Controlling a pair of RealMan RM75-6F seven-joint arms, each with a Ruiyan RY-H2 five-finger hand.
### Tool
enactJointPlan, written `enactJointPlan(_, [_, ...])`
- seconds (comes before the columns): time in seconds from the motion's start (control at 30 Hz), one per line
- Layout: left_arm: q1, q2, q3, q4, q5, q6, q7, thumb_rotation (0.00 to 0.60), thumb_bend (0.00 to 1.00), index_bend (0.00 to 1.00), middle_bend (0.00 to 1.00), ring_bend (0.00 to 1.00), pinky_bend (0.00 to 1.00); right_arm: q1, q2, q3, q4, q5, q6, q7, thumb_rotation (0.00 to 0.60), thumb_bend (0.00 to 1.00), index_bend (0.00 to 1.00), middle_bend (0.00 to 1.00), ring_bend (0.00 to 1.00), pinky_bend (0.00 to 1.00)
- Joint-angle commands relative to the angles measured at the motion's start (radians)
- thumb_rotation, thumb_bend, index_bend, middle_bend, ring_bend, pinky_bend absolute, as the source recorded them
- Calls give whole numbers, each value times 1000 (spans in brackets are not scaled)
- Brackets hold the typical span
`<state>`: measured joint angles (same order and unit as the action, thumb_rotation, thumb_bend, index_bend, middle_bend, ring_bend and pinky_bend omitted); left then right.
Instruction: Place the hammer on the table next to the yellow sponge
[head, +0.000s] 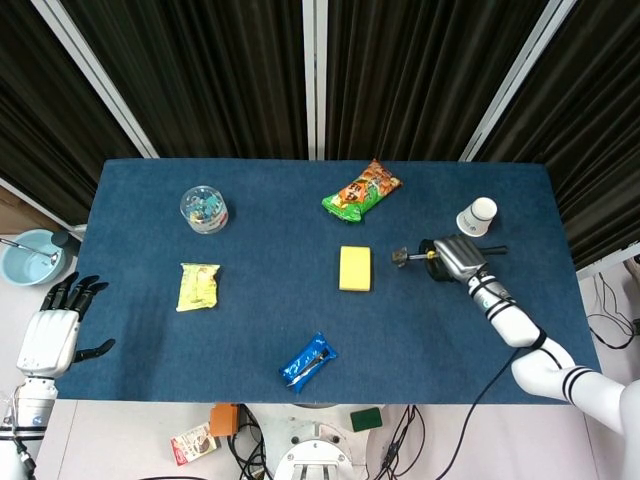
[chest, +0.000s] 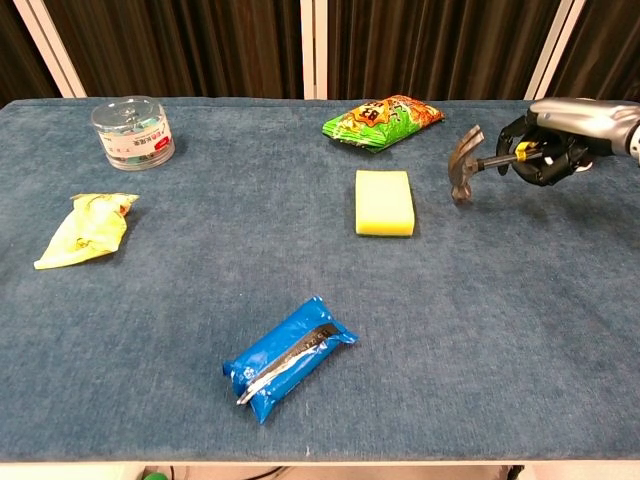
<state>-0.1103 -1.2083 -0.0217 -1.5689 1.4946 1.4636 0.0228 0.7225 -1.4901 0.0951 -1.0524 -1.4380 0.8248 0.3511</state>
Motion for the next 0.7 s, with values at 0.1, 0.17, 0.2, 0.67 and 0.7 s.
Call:
enactJointPlan(0.1, [3, 2, 0, -5, 1, 3, 2, 600, 63, 185, 131, 25, 115, -17, 33, 11, -63, -19, 63, 64, 600, 1000, 943, 774, 652, 763])
enactJointPlan(0.17, [4, 3, 0, -7, 2, 5, 2, 600, 62, 185, 131, 25, 115, -19, 46, 18, -96, -15, 69, 90, 600, 1000, 945, 780, 659, 775])
enactJointPlan(0.2, [5, 3, 0, -8, 3, 6, 2, 600, 63, 185, 131, 25, 115, -18, 53, 23, -119, -12, 69, 104, 600, 1000, 945, 781, 661, 778])
enactJointPlan(0.67, [8, 6, 1, -1, -1, 0, 0, 600, 63, 184, 132, 25, 114, 71, -37, 100, -201, 200, -86, -77, 600, 1000, 964, 805, 688, 804])
enactJointPlan(0.7, [8, 6, 1, 1, -3, -1, -2, 600, 63, 183, 132, 24, 114, 81, -50, 102, -192, 228, -103, -112, 600, 1000, 964, 805, 689, 805])
